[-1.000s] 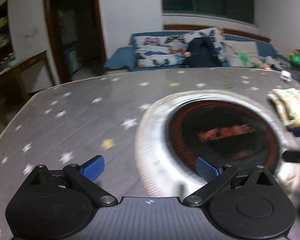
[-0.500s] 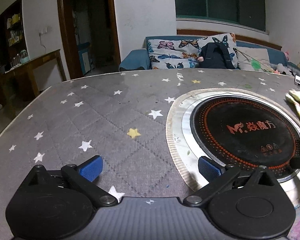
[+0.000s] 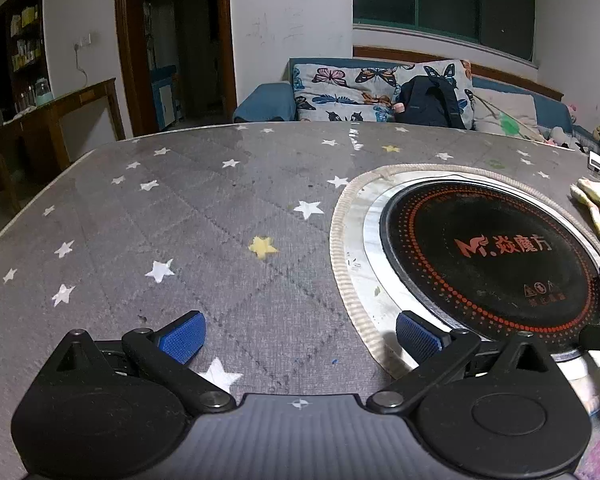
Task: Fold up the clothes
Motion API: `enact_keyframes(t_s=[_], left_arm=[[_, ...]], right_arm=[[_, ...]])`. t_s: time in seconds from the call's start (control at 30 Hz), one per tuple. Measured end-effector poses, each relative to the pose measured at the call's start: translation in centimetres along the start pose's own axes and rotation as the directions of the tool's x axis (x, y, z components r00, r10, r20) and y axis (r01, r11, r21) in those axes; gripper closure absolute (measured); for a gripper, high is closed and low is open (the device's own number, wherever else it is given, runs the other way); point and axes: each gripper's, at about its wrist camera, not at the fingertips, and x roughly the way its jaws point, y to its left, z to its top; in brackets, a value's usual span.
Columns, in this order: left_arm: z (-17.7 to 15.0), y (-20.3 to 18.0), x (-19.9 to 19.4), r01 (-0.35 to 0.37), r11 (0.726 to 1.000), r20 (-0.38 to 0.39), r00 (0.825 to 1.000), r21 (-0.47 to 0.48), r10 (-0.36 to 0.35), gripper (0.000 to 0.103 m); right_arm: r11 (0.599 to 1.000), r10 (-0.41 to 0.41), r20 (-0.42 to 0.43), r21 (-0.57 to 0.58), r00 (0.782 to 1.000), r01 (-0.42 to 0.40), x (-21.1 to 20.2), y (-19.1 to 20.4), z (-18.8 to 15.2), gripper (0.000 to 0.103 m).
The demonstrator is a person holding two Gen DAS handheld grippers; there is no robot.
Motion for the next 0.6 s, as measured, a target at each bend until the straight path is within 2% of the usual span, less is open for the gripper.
enact_keyframes(t_s=[0.6], left_arm=[[-0.25,-0.23,-0.04,0.001,1.000,-0.005,1.000,-0.005,-0.001,0.000]], right_arm=[[1.000,0.001,0.006,0.000,1.000,-0.001,-0.15,-0.13,-0.21,0.000]])
